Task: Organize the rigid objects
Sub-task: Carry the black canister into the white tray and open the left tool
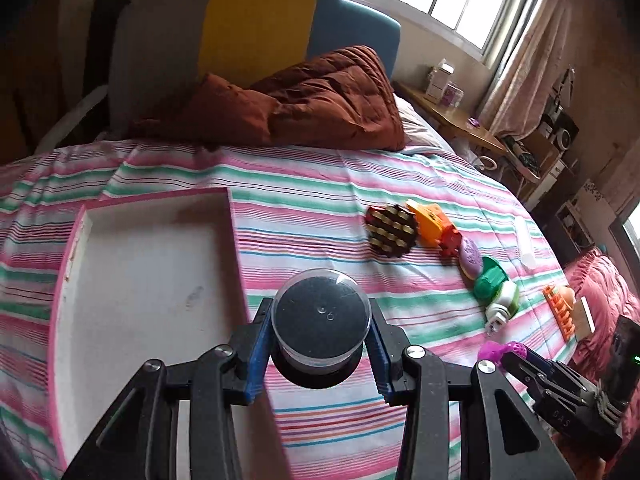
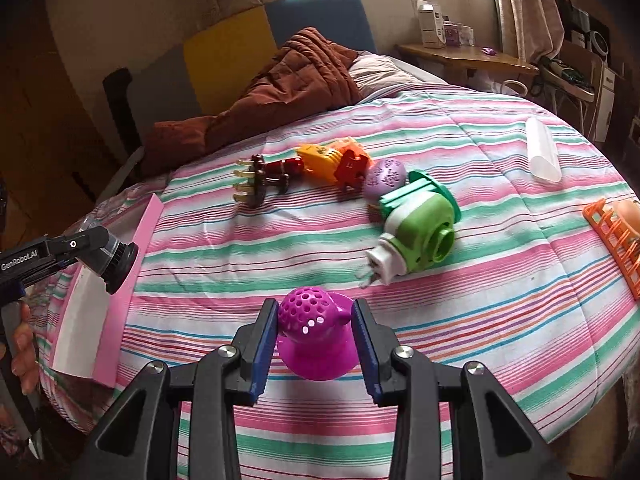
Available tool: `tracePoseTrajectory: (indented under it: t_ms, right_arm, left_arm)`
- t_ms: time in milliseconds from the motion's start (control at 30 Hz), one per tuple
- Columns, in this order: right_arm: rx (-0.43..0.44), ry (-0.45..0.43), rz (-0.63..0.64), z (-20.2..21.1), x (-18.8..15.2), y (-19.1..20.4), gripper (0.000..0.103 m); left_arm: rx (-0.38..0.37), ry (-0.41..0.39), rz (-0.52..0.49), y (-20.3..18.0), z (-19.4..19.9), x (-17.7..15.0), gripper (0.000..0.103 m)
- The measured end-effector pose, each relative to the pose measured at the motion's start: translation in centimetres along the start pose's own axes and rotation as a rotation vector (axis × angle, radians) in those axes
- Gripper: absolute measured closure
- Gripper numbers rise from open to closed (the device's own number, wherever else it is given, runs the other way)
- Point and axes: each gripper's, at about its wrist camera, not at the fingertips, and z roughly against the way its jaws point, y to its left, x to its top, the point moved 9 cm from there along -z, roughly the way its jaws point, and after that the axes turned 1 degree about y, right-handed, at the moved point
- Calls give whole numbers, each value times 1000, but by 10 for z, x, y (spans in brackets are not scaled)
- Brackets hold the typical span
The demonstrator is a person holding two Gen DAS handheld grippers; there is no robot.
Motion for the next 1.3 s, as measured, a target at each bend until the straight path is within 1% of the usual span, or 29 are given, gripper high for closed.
tracePoseTrajectory:
  t_ms: [133,333,400,500,600,733,833,867,900,933,967,1000,1067,1133,1300]
  right_arm:
    - [41,1,37,-4,6,34,66]
    - [92,11,70,-11,12,75,66]
    - [104,19,81,-13,13,86,66]
    - [110,26,100,-16,13,98,66]
    - [113,36,107,-19,13,105,66]
    - [114,49,110,-23,10,110,66]
    - [117,56,117,-25,10,115,66]
    - [121,56,120,-25,10,116,66]
    - [125,55,124,-25,11,119,66]
    - [126,53,128,-25,12,120,66]
    - [127,51,133,-26,13,123,66]
    - [132,51,137,-26,14,125,66]
    - [141,52,146,-28,16,132,66]
    - [155,56,155,-32,18,140,66]
    - [196,59,194,-41,22,168,66]
  left_arm:
    - [82,6,43,59,-5,12,59]
    - [191,42,113,143,-25,26,59]
    - [210,46,146,165,-31,31,59]
    - [241,48,158,185,-38,39,59]
    - [278,44,146,198,-43,45,59]
    - [297,32,142,209,-48,54,59]
    - [283,18,171,214,-47,59,57]
    - [275,7,187,214,-44,59,47]
    - [273,-9,199,214,-39,59,35]
    - [280,-29,209,215,-33,59,30]
    - [288,-47,220,214,-26,58,22]
    - [287,-69,230,214,-18,56,17]
    - [281,-98,247,212,-5,52,16]
    - [282,-112,254,209,5,42,15]
    - [268,-92,270,198,19,6,14]
